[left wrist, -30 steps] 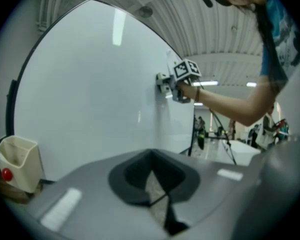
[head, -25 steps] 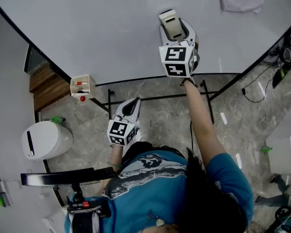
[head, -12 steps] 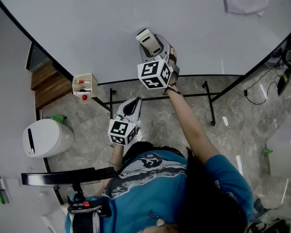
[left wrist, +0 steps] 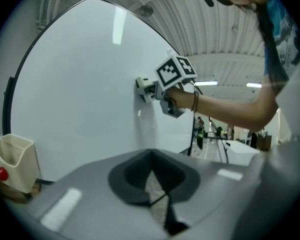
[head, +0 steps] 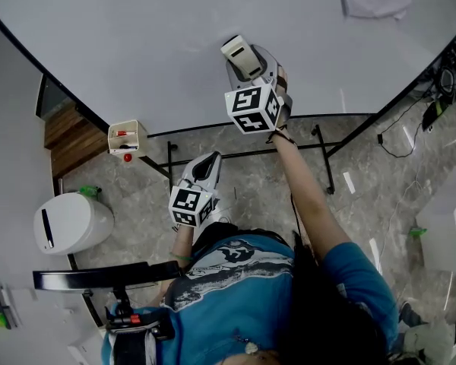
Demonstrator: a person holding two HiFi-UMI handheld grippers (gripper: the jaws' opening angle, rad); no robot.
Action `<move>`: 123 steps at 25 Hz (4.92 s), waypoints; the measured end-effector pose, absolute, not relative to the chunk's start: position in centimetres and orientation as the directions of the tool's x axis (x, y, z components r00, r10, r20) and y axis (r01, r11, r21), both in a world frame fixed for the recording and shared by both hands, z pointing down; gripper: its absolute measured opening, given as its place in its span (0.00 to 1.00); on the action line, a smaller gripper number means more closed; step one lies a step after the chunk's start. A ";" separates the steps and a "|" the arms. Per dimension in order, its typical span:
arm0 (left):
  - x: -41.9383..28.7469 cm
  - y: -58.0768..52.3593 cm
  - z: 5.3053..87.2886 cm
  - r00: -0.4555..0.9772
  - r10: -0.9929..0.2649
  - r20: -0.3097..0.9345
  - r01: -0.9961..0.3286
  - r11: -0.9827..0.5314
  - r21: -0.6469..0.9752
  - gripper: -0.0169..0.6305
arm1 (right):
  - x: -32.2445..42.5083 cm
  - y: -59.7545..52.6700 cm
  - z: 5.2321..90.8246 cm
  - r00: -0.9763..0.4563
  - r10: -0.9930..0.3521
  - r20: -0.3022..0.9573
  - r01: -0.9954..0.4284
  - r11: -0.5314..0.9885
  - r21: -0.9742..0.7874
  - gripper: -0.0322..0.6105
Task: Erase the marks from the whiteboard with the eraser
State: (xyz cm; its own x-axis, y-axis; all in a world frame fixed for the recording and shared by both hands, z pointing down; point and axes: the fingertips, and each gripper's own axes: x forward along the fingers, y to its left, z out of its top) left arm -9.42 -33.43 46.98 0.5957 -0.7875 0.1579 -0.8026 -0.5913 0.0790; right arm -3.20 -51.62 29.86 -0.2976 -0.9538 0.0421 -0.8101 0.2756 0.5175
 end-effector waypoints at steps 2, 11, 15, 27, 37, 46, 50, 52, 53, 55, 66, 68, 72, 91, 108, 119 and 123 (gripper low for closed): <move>-8.9 -33.4 46.9 0.605 -0.780 0.156 -0.795 -0.601 0.078 0.03 | -1.0 -51.8 28.4 -0.289 -0.957 0.036 -0.827 0.268 0.494 0.46; -6.6 -33.1 46.8 0.634 -0.756 0.160 -0.772 -0.631 0.074 0.03 | 11.0 -52.9 21.6 -0.195 -0.981 -0.022 -0.875 0.163 0.455 0.46; -6.1 -32.8 46.9 0.634 -0.757 0.161 -0.772 -0.630 0.076 0.03 | 15.8 -53.2 19.6 -0.133 -0.990 -0.038 -0.895 0.103 0.434 0.46; -4.3 -30.7 46.6 0.611 -0.775 0.160 -0.791 -0.608 0.077 0.03 | 21.6 -52.3 19.7 -0.087 -0.996 -0.028 -0.939 0.073 0.337 0.46; -2.9 -27.7 47.2 0.555 -0.813 0.175 -0.831 -0.549 0.088 0.03 | 16.8 -47.7 24.4 -0.266 -0.964 0.009 -0.918 0.257 0.302 0.46; -1.3 -24.3 48.7 0.494 -0.845 0.206 -0.869 -0.478 0.125 0.03 | 12.3 -41.7 32.5 -0.427 -0.898 0.107 -0.871 0.440 0.218 0.46; -1.0 -22.5 49.4 0.474 -0.848 0.236 -0.881 -0.457 0.123 0.03 | 10.5 -38.1 37.2 -0.492 -0.856 0.162 -0.850 0.512 0.124 0.46; -0.9 -21.8 49.6 0.472 -0.847 0.244 -0.882 -0.454 0.127 0.03 | 10.0 -36.1 39.5 -0.507 -0.841 0.186 -0.847 0.527 0.074 0.46; -0.9 -21.6 49.8 0.472 -0.846 0.247 -0.882 -0.454 0.127 0.03 | 9.7 -35.2 40.6 -0.515 -0.834 0.199 -0.844 0.534 0.051 0.46; -1.1 -21.3 49.9 0.472 -0.845 0.250 -0.881 -0.455 0.126 0.03 | 8.9 -33.5 42.6 -0.531 -0.817 0.225 -0.837 0.548 0.014 0.46; -4.7 -15.5 49.3 0.495 -0.838 0.231 -0.869 -0.478 0.126 0.03 | 5.4 -21.1 50.6 -0.552 -0.746 0.372 -0.829 0.540 -0.148 0.46; -6.3 -12.9 49.3 0.496 -0.839 0.224 -0.868 -0.479 0.128 0.03 | 4.1 -17.9 51.5 -0.555 -0.735 0.390 -0.828 0.530 -0.180 0.46; -8.8 -7.4 48.4 0.527 -0.828 0.188 -0.850 -0.512 0.128 0.03 | 0.8 -12.2 51.8 -0.564 -0.722 0.399 -0.821 0.541 -0.182 0.46; -13.5 7.2 49.6 0.583 -0.799 0.148 -0.805 -0.543 0.237 0.03 | -4.2 5.1 51.8 -0.528 -0.720 0.451 -0.840 0.521 -0.152 0.46; -1.2 14.4 51.4 0.542 -0.821 0.181 -0.832 -0.493 0.253 0.03 | 7.8 13.7 54.2 -0.567 -0.641 0.517 -0.795 0.590 -0.139 0.46; 6.0 19.1 50.5 0.517 -0.842 0.155 -0.850 -0.486 0.202 0.03 | 13.5 18.3 54.4 -0.599 -0.618 0.509 -0.753 0.652 -0.096 0.46; 6.2 18.8 50.3 0.514 -0.844 0.154 -0.853 -0.484 0.195 0.03 | 13.6 18.2 54.1 -0.610 -0.611 0.504 -0.746 0.658 -0.104 0.46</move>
State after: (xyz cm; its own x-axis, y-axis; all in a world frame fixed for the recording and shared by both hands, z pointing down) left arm 6.20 18.76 50.27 0.5142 -0.8438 0.1536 -0.8529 -0.4842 0.1949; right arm 13.59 18.25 54.15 -0.6097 -0.6114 0.5043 -0.7459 0.6578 -0.1043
